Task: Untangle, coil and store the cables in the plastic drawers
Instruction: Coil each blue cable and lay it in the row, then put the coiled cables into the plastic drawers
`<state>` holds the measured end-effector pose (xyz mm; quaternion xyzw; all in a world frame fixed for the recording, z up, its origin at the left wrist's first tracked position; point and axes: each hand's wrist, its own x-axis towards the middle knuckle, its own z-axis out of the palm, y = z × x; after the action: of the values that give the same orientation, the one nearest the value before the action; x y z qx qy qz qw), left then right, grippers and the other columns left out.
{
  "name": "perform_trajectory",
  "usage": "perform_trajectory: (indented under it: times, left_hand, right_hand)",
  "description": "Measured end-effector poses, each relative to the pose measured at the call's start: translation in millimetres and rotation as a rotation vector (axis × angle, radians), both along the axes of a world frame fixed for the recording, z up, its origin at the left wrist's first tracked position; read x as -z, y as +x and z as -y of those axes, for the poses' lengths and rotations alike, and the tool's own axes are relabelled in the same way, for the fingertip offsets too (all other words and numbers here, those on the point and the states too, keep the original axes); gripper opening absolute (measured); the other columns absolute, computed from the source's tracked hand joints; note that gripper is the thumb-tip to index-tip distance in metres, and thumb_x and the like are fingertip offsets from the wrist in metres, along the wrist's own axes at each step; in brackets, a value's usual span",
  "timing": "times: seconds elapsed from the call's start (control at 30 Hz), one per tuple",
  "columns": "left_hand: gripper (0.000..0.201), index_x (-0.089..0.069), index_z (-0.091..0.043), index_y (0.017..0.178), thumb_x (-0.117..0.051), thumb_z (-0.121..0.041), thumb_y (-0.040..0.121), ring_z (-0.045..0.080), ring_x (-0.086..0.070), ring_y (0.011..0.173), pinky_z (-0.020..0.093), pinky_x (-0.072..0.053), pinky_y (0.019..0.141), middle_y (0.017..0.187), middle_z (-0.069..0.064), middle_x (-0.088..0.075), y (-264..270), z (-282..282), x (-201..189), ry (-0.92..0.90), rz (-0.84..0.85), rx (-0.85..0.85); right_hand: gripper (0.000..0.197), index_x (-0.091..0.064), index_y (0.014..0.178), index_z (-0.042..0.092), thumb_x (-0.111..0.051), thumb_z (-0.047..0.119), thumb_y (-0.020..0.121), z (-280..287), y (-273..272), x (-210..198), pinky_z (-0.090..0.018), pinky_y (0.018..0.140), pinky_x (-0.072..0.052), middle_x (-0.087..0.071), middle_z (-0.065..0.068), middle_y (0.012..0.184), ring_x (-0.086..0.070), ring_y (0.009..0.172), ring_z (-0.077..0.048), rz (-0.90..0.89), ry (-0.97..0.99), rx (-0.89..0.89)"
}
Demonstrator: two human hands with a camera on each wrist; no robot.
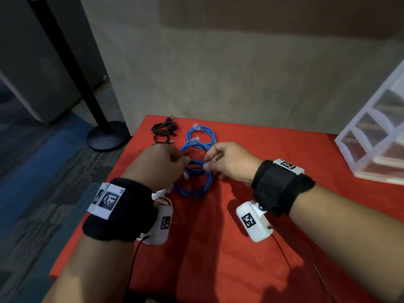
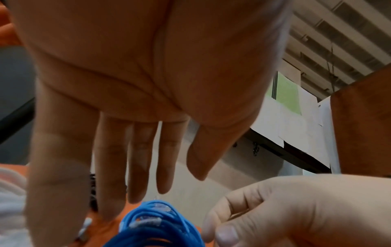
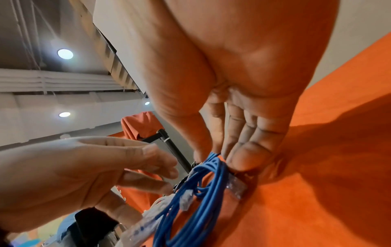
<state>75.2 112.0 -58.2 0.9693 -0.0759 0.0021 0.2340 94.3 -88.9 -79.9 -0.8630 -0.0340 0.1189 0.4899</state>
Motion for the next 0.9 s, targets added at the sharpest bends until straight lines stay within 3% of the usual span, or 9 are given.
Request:
perform_trajectory:
  times: [0.1, 0.27, 0.37, 0.47, 0.57, 0.63, 0.7, 0.77, 0.9]
  left_hand:
    - [0.026, -0.075, -0.025, 0.101, -0.059, -0.046, 0.095, 0.019, -0.066, 0.094, 0.03, -0.047, 0.078, 0.095, -0.004, -0.073, 0.1, 2.5, 0.6, -0.04, 0.057, -0.005]
    - [0.013, -0.072, -0.026, 0.092, -0.064, -0.034, 0.097, 0.008, -0.068, 0.088, 0.025, -0.049, 0.08, 0.09, -0.01, -0.073, -17.8, 44.1, -18.0, -0.4, 0.264, 0.064]
    - [0.012, -0.07, -0.023, 0.09, -0.063, -0.029, 0.097, -0.004, -0.065, 0.079, 0.01, -0.045, 0.075, 0.086, -0.009, -0.073, -29.3, 98.8, -37.7, -0.553, 0.287, 0.135]
    - [0.017, -0.071, -0.023, 0.095, -0.06, -0.036, 0.095, -0.009, -0.063, 0.082, 0.01, -0.046, 0.079, 0.089, -0.014, -0.072, -34.5, 168.9, -67.4, -0.563, 0.294, 0.327]
    - [0.013, -0.073, -0.02, 0.103, -0.063, -0.025, 0.097, 0.003, -0.066, 0.088, 0.011, -0.046, 0.081, 0.097, -0.007, -0.073, -33.5, 242.8, -100.3, -0.471, 0.346, 0.544]
    - [0.015, -0.072, -0.019, 0.108, -0.062, -0.023, 0.097, 0.01, -0.066, 0.093, 0.019, -0.049, 0.085, 0.102, -0.003, -0.072, -29.4, 288.4, -116.9, -0.353, 0.38, 0.642]
    - [0.02, -0.07, -0.018, 0.114, -0.061, -0.024, 0.097, 0.015, -0.066, 0.098, 0.029, -0.052, 0.089, 0.107, 0.0, -0.069, -23.6, 326.9, -127.0, -0.259, 0.383, 0.702]
    - [0.026, -0.067, -0.017, 0.121, -0.06, -0.026, 0.097, 0.018, -0.064, 0.105, 0.03, -0.051, 0.091, 0.115, 0.002, -0.066, -18.0, 357.8, -131.7, -0.186, 0.393, 0.742]
    - [0.048, -0.054, -0.018, 0.141, -0.06, -0.033, 0.096, 0.024, -0.05, 0.132, 0.034, -0.038, 0.111, 0.144, 0.005, -0.053, -9.2, 403.4, -130.6, 0.028, 0.406, 0.766]
  right_hand:
    - [0.021, -0.063, 0.099, 0.014, -0.079, 0.019, 0.087, 5.2, -10.1, -4.2, -0.031, 0.058, -0.045, -0.06, 0.0, 0.074, -0.053, 0.063, -0.016, 0.062, -0.072, -0.092]
    - [0.019, -0.067, 0.103, 0.009, -0.075, 0.022, 0.09, 47.5, -47.1, -15.4, -0.026, 0.06, -0.045, -0.062, 0.001, 0.082, -0.052, 0.063, -0.008, 0.082, -0.058, -0.152]
    - [0.017, -0.071, 0.099, 0.008, -0.073, 0.024, 0.092, 102.9, -70.6, -23.1, -0.026, 0.06, -0.044, -0.06, 0.0, 0.079, -0.052, 0.065, -0.01, 0.08, -0.01, 0.034]
    - [0.019, -0.067, 0.093, 0.005, -0.068, 0.024, 0.096, 173.7, -90.2, -31.2, -0.028, 0.053, -0.044, -0.063, -0.011, 0.082, -0.057, 0.068, -0.021, 0.025, 0.157, 0.331]
    - [0.009, -0.06, 0.092, 0.012, -0.062, 0.017, 0.099, 243.9, -109.5, -39.9, -0.026, 0.05, -0.041, -0.064, -0.01, 0.082, -0.057, 0.061, -0.018, 0.011, 0.373, 0.612]
    - [0.003, -0.058, 0.096, 0.013, -0.059, 0.012, 0.098, 284.9, -119.6, -39.5, -0.026, 0.051, -0.041, -0.063, -0.008, 0.08, -0.056, 0.06, -0.016, -0.001, 0.509, 0.754]
    - [0.005, -0.058, 0.093, 0.014, -0.056, 0.011, 0.097, 316.0, -126.0, -32.6, -0.025, 0.049, -0.04, -0.06, -0.004, 0.073, -0.055, 0.058, -0.015, -0.023, 0.591, 0.867]
    - [0.011, -0.059, 0.088, 0.013, -0.053, 0.01, 0.097, 336.6, -129.9, -24.9, -0.024, 0.048, -0.04, -0.059, 0.0, 0.065, -0.053, 0.055, -0.013, -0.054, 0.645, 0.948]
    - [0.018, -0.06, 0.082, 0.009, -0.05, 0.001, 0.094, 356.8, -128.3, -13.9, -0.031, 0.059, -0.05, -0.058, -0.006, 0.072, -0.053, 0.062, -0.016, -0.061, 0.75, 1.046]
